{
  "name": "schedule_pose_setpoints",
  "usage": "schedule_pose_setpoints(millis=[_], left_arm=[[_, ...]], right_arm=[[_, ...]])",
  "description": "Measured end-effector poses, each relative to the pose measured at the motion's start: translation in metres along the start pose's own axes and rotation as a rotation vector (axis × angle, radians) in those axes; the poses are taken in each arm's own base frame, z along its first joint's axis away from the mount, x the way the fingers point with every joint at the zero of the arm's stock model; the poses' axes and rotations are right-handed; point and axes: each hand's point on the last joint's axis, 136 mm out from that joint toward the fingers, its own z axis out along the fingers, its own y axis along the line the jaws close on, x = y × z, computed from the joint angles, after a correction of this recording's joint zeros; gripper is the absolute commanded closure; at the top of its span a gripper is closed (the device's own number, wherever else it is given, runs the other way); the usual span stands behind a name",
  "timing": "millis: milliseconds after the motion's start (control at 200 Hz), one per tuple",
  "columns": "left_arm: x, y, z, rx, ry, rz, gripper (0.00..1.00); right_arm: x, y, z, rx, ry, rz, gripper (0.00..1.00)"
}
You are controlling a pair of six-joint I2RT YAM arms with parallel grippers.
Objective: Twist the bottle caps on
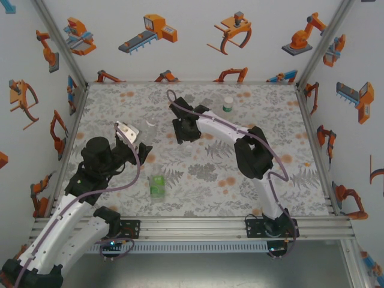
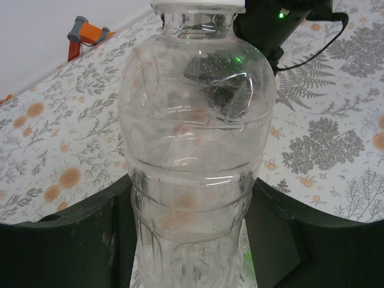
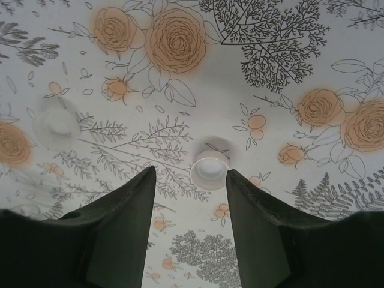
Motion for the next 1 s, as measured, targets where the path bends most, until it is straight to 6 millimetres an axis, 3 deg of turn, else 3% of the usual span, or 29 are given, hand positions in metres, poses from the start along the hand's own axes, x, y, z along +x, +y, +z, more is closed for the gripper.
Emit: schedule_pose_setpoints(millis=[621,806,1001], left_arm=[[0.002,0.009,-0.002,-0.049,0.005,-0.014,1.00],[0.002,0.009,-0.002,-0.051,0.005,-0.014,1.00],[0.003,0.010,-0.002,-0.057,0.008,-0.015,1.00]], right_arm=[[0.019,-0.012,0.027,0.038,0.078,-0.010,0.54],[0.022,-0.012,0.029,0.036,0.086,-0.010,0.60],[0.026,-0.014,0.031,0.039,0.092,-0.010,0.59]])
